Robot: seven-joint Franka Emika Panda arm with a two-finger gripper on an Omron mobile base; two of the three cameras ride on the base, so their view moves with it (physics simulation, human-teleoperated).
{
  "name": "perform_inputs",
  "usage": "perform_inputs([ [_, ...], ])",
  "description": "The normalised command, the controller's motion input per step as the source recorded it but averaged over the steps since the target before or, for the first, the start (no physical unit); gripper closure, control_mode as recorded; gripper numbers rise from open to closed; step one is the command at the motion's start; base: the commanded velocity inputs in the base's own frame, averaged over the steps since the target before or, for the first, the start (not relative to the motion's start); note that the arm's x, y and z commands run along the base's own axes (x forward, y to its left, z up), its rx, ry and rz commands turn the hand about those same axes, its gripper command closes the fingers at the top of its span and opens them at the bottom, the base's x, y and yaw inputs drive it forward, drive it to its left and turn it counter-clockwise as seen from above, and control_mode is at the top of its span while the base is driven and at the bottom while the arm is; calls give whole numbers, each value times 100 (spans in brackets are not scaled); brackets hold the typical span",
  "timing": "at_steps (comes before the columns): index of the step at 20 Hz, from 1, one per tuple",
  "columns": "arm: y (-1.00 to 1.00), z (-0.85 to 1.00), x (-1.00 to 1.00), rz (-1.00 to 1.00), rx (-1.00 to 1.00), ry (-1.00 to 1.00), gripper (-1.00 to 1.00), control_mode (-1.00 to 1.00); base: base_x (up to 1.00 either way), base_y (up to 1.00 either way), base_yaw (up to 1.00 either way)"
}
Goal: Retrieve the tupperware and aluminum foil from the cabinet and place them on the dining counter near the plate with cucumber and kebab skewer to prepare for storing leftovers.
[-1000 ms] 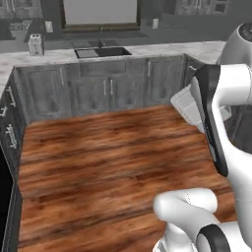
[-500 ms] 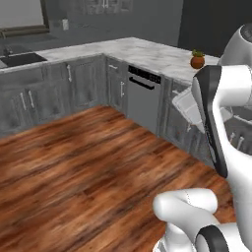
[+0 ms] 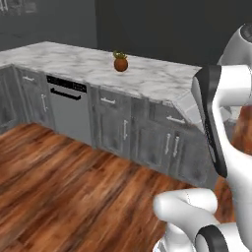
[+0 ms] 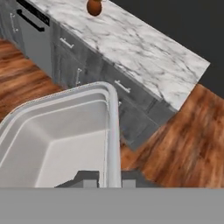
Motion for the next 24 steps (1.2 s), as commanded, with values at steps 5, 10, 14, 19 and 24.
perform_inputs([
  [5, 0, 0, 0, 0, 0, 0, 100, 100, 38, -71, -60],
  [10, 0, 0, 0, 0, 0, 0, 100, 100, 46, -67, -58],
  [14, 0, 0, 0, 0, 0, 0, 100, 100, 46, -73, -56],
  [19, 0, 0, 0, 0, 0, 0, 100, 100, 19, -72, -51],
  [24, 0, 0, 0, 0, 0, 0, 100, 100, 1, -61, -56],
])
